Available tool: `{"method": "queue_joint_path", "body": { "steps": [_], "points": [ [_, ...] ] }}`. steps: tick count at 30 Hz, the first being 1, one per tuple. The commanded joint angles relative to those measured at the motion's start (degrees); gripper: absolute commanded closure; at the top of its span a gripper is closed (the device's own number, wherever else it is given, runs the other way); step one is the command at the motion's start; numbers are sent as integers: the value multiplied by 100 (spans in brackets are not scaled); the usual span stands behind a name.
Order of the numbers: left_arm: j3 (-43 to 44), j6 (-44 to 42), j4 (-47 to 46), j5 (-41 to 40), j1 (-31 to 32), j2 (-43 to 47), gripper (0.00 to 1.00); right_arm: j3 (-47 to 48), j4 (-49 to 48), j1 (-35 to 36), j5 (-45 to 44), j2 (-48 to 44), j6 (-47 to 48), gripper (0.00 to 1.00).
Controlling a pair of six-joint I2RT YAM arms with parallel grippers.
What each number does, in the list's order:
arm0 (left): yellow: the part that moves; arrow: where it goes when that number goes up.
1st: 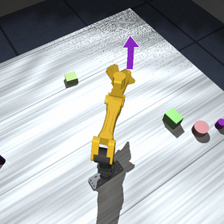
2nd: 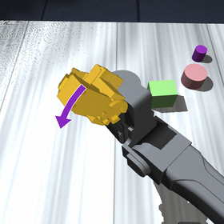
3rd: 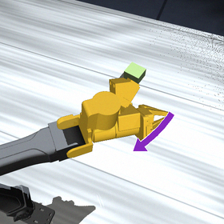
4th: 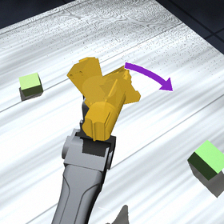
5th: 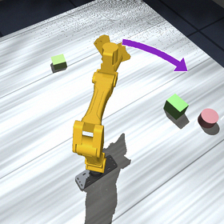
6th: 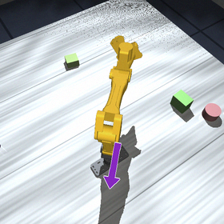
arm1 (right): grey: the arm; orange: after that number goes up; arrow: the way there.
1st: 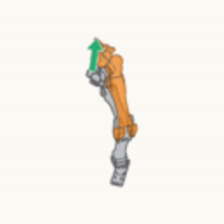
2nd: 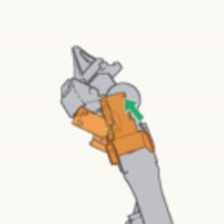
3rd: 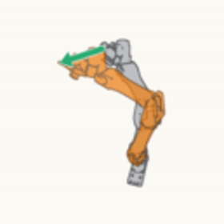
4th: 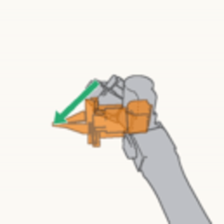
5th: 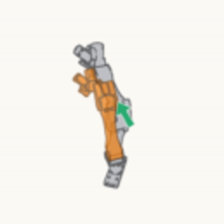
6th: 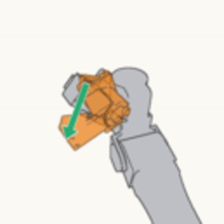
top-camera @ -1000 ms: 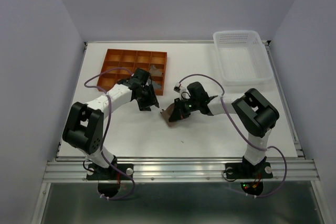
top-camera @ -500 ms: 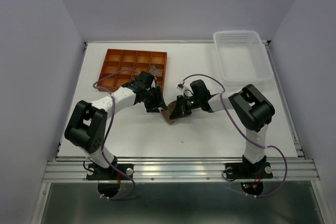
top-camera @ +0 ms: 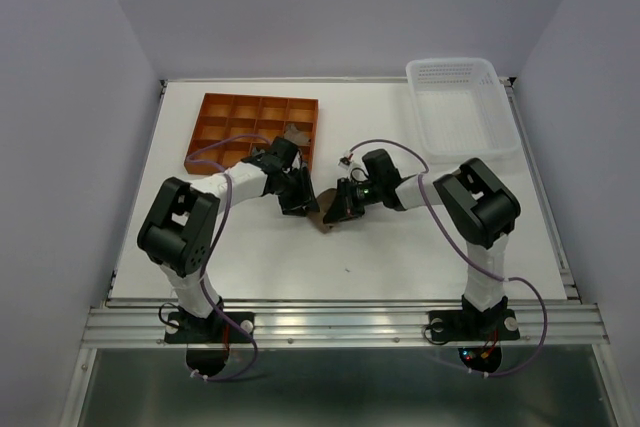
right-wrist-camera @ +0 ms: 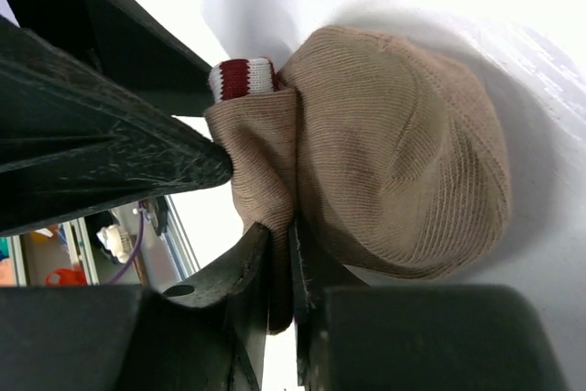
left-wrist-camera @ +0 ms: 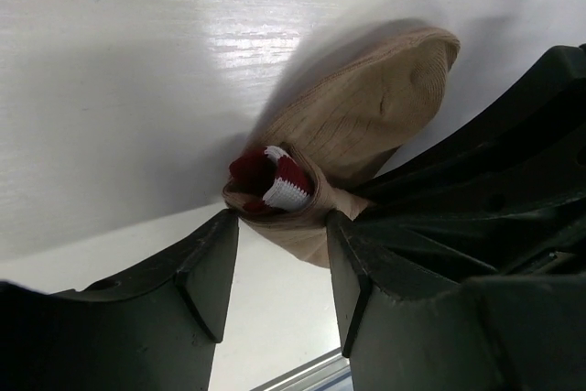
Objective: Roll the socks
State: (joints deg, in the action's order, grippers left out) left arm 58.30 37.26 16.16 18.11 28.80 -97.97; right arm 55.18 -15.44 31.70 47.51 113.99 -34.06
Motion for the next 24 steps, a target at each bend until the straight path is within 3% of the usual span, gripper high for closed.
{"method": "queue_joint_path", "body": {
  "steps": [1, 13, 24],
  "points": [
    [252, -157, -78, 61, 30, -99, 47, 256, 234, -41, -330, 97, 154, 81],
    [278, -96, -78, -202, 30, -328, 57, 494, 850, -41, -830, -359, 909, 56],
    [383, -17, 194, -405, 82, -310, 57, 196, 1359, 89, -2175, -1792, 2228, 48]
  ]
}}
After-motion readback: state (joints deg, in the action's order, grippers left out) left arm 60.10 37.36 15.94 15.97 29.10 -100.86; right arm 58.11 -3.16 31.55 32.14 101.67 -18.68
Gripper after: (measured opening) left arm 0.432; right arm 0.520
